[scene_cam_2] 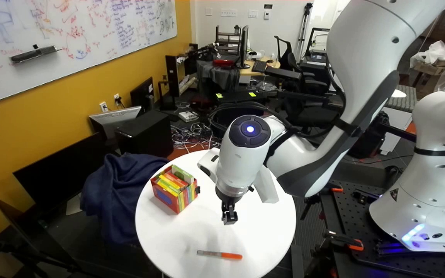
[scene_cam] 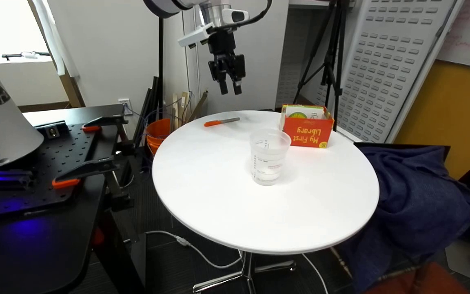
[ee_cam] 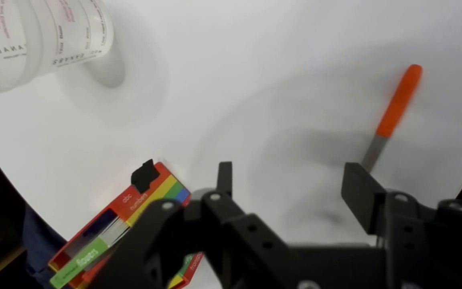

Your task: Put the marker on the table

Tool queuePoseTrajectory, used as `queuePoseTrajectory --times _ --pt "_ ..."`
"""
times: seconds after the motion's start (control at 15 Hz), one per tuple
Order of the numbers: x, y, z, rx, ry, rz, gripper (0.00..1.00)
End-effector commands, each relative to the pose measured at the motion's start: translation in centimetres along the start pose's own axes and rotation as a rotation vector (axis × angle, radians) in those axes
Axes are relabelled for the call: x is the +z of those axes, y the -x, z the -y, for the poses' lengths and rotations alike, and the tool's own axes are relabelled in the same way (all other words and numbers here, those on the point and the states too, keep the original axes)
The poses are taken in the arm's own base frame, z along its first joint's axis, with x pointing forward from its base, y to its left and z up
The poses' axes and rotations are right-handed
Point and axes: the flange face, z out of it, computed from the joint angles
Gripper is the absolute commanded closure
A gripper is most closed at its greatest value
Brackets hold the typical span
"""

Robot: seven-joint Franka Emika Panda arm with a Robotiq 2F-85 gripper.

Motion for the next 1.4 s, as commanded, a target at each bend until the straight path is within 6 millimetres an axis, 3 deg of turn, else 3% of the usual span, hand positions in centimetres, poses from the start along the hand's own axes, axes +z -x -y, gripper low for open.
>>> queuePoseTrajectory --times 0.0,1.0,1.13,1.33 --pt "-0.6 0.5 -0.6 0.023 -0.005 -0.021 0.01" --pt "-3.9 -0.3 -3.3 0.123 -0.02 -0.022 0.0" --pt "-3.0 -0.9 -2.7 0.112 -0.023 -0.039 0.0" --pt "-3.3 -0.9 -3.2 0.122 -0.021 -0.044 0.0"
